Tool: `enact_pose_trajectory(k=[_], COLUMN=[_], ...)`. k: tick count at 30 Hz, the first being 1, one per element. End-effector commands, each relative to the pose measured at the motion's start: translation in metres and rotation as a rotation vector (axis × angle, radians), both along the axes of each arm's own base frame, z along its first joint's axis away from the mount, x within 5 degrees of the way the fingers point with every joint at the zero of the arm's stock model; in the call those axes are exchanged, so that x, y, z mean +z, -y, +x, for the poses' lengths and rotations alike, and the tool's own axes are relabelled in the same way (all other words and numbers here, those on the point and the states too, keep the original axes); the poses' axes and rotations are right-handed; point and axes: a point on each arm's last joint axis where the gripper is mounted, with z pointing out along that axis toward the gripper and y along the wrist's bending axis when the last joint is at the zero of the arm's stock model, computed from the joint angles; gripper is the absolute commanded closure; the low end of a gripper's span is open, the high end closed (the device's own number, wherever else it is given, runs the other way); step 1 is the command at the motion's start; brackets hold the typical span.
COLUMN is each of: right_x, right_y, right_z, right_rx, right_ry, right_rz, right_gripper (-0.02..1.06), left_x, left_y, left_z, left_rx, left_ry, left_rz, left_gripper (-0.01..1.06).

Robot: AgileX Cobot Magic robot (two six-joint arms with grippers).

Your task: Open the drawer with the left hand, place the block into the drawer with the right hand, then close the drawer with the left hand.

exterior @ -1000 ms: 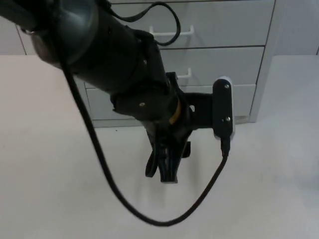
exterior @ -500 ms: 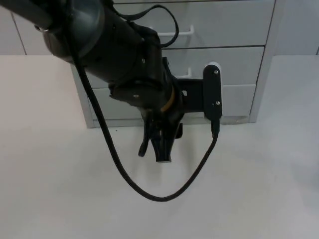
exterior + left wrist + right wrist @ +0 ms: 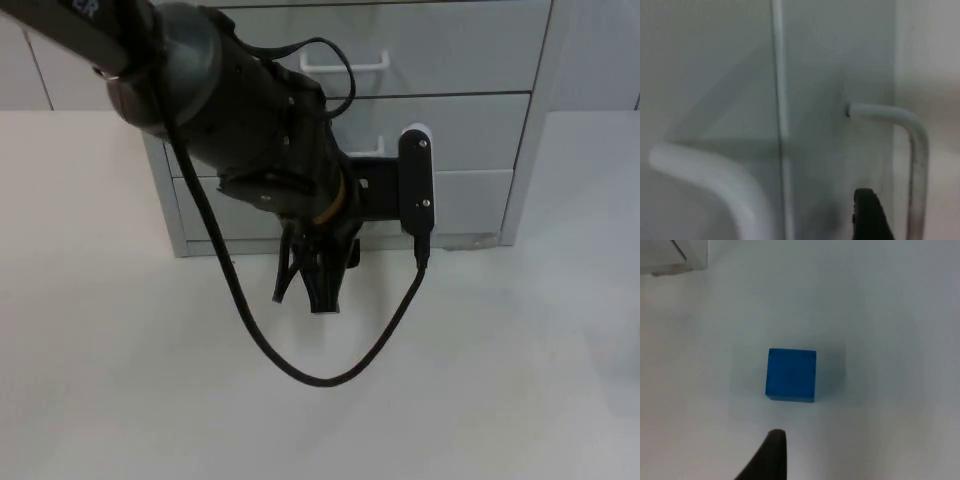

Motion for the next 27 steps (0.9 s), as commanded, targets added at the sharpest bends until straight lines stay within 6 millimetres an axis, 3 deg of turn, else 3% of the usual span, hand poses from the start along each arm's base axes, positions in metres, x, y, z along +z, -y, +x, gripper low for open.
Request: enact_pose_trajectory(k=[1,12,18,27], right_x=[0.001,0.002,0.002,0.003], right_y=[0.000,0.000,0.000,0.000], right_z=[0.001,0.002,0.002,0.002], right_rx=[-0.004,-0.003,-0.004,-0.004], right_ry=[0.012,0.024,0.031,0.034], right_rz=[0.004,-0.001,0.001,0.001], right_gripper=[0.04,0.04,0.04,0.04], left_x=[0.000,-0.027,-0.034,-0.039], left_y=[0.003,0.002,-0.002,-0.001], left_z=[0.005,0.007,0.005,-0.004], left_rx=[0.005,0.062,0.157,0.143], left_ry=[0.010,-0.045,-0.092,-0.118], left_rz=[-0.017,0.006,0.005,0.022], left_gripper=[0.60,0.60,0.60,0.61])
